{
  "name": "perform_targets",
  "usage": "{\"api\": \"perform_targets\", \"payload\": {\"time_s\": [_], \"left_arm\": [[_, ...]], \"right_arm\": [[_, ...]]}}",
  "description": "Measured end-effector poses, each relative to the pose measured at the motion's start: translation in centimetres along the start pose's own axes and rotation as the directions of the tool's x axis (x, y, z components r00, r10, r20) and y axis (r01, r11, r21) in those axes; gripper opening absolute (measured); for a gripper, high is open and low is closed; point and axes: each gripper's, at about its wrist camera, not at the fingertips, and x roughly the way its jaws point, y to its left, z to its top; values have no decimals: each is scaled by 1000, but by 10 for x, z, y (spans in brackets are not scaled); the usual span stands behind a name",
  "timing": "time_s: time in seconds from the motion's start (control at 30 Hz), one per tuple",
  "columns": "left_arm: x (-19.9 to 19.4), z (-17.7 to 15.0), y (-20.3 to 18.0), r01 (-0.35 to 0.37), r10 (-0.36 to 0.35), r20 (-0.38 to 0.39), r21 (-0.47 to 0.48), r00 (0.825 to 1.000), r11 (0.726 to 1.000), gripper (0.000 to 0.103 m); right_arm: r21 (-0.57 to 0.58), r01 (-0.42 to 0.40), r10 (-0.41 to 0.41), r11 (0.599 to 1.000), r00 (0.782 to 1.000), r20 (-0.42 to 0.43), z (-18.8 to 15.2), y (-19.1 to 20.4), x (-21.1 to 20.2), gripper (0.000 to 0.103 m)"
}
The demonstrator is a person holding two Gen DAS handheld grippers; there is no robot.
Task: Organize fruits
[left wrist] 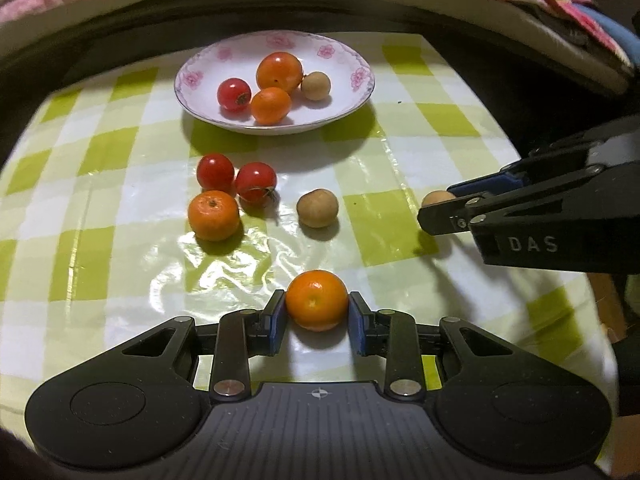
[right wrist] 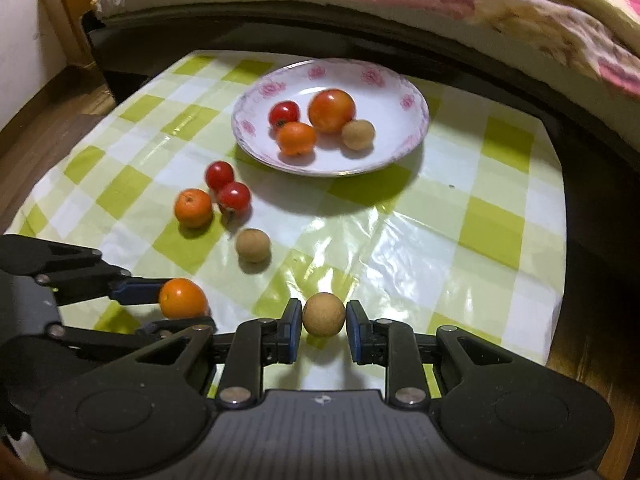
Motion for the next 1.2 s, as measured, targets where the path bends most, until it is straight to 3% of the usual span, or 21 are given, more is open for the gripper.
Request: {"api": "perform_targets", "payload": {"time_s": [0.07, 0.27, 0.57, 0.67, 0.9, 1.2], "left_arm": [[-1, 5, 1, 15, -15, 0, -16, 1000, 1000, 40], [3, 4, -2, -34, 34, 13, 19, 999, 999, 40], [4, 0, -9, -62, 59, 43, 76, 997, 995, 43], [6, 2, -8, -58, 55, 44, 73, 998, 996, 44], [8, 5, -4, -44, 40, 60, 55, 997, 998, 56], [17, 15, 2, -40, 40, 81, 3, 996, 999, 52]], "right_arm": [[20, -2, 2, 1000, 1000, 1, 1, -4, 1, 26], [24, 1, 0, 1000, 1000, -15, 1, -7, 13, 26], [-89, -7, 10, 996, 999, 31, -12, -3, 13, 26], [-90, -29, 32, 995, 999, 31, -14, -7, 13, 27], [-101, -60, 62, 993, 998, 15, -15, -8, 16, 27], [-97, -40, 40, 995, 999, 1, -12, -11, 16, 27]]}}
